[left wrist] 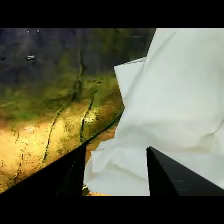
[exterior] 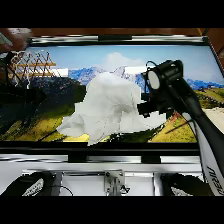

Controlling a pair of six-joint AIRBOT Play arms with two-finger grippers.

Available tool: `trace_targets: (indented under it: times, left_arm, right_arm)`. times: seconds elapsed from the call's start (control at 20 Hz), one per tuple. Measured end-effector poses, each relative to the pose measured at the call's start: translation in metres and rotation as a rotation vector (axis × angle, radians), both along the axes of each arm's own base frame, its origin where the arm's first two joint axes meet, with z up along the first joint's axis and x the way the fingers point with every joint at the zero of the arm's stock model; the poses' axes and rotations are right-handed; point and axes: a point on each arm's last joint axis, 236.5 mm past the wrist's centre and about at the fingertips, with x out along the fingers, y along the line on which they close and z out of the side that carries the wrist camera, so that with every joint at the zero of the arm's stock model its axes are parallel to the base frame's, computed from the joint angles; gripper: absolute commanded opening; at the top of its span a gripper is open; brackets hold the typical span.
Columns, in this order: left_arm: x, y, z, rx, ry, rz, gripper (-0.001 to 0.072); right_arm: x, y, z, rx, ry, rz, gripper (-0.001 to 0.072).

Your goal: Fold the shirts.

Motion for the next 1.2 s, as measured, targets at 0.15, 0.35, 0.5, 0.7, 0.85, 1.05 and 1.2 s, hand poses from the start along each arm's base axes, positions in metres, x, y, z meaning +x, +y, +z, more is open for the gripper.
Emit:
trace_targets:
  times: [0.15,0.35,0.5,0.7,0.85,1.05,1.2]
  left_arm:
    - [-0.017,-0.011,-0.003,0.014,0.031,-0.078,0.0443]
    - [-0.042,-0.023,-0.034,0.032,0.13,-0.162,0.037]
    - [-0.068,-0.046,-0.041,0.003,0.175,-0.257,0.0203]
    - [-0.101,-0.097,-0.029,-0.044,0.13,-0.459,0.0558]
    - [-0.135,-0.127,-0.057,-0.003,0.189,-0.649,0.051]
    - [-0.164,-0.159,-0.113,0.103,0.227,-0.828,0.0505]
    - [-0.161,-0.182,-0.147,0.163,0.21,-0.851,0.056]
  right_arm:
    - [0.013,0.007,0.014,0.058,-0.112,0.007,0.0592]
    - [0.036,0.031,-0.009,0.117,-0.127,0.036,0.0592]
    - [0.047,0.041,-0.041,0.106,-0.074,0.062,0.0592]
    - [0.053,0.046,-0.074,0.086,-0.01,0.099,0.0592]
    - [0.055,0.048,-0.084,0.079,0.006,0.124,0.0592]
    - [0.056,0.048,-0.089,0.075,0.016,0.144,0.0592]
    - [0.056,0.048,-0.09,0.073,0.018,0.15,0.0592]
